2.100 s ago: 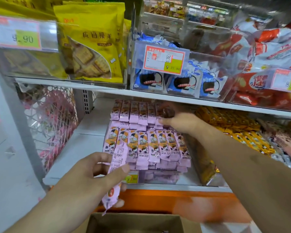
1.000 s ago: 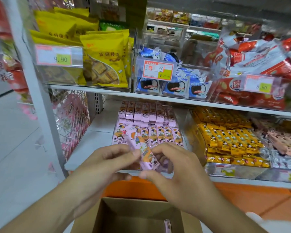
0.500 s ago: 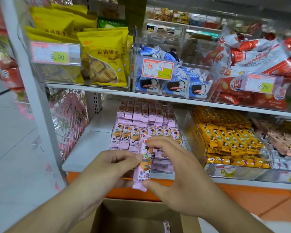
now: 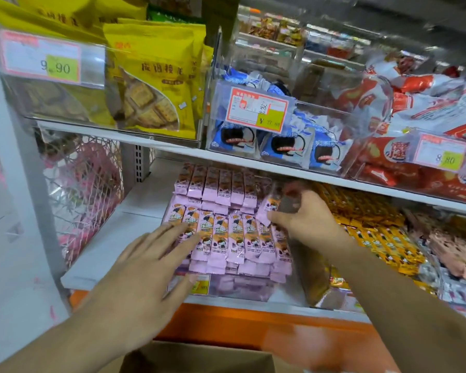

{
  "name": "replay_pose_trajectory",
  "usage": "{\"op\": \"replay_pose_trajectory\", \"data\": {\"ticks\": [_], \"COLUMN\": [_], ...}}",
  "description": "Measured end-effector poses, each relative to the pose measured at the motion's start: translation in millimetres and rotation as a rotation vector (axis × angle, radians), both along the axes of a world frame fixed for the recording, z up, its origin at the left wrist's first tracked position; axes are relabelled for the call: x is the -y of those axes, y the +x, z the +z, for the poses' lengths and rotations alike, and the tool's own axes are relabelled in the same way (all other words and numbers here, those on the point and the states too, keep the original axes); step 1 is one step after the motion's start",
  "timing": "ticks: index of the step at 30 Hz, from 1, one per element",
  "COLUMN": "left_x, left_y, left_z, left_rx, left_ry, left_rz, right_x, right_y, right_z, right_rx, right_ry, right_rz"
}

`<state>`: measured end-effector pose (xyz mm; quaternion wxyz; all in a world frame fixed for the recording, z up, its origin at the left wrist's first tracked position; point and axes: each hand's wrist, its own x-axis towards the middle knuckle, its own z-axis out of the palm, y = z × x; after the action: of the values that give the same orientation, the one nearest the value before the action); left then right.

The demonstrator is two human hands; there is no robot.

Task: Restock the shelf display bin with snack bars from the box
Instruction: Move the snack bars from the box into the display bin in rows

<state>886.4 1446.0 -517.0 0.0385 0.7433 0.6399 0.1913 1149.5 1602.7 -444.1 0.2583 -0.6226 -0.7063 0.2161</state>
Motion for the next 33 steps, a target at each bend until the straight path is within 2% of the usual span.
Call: {"op": "replay_pose_trajectory", "data": {"ticks": [4, 9, 12, 15, 17, 20, 24, 28, 33], "left_x": [-7, -11, -9, -6, -5, -1, 12, 36, 69], "left_y": [-1, -4, -3, -2, -5, -6, 7, 34, 59], "left_z": [-14, -26, -25, -21, -19, -13, 5, -3, -82], "left_rx": [-0.002, -0.017, -0.004, 0.007, 0.028, 0.063, 0.093, 0.177, 0.160], "left_ry": [-0.002, 0.005, 0.036, 0.077, 0.087, 0.088, 0.124, 0.042, -0.379], "left_rz": [0.014, 0.024, 0.029, 0.014, -0.004, -0.028, -0.058, -0.194, -0.262], "right_x": [-32, -53, -58, -53, -44, -15, 53, 102, 138], "right_y": [-10, -25, -27, -18, -11, 9, 51, 104, 153], "right_z": [1, -4, -13, -21, -23, -24, -26, -78, -212], "right_rx": [0.132, 0.140, 0.015, -0.024, -0.081, -0.046, -0.032, 0.013, 0.151], "right_ry": [-0.143, -0.248, -0.145, -0.003, 0.023, 0.157, 0.274, 0.026, -0.297], "right_rz": [-0.049, -0.052, -0.005, 0.119, 0.141, 0.133, 0.310, 0.375, 0.415]}}
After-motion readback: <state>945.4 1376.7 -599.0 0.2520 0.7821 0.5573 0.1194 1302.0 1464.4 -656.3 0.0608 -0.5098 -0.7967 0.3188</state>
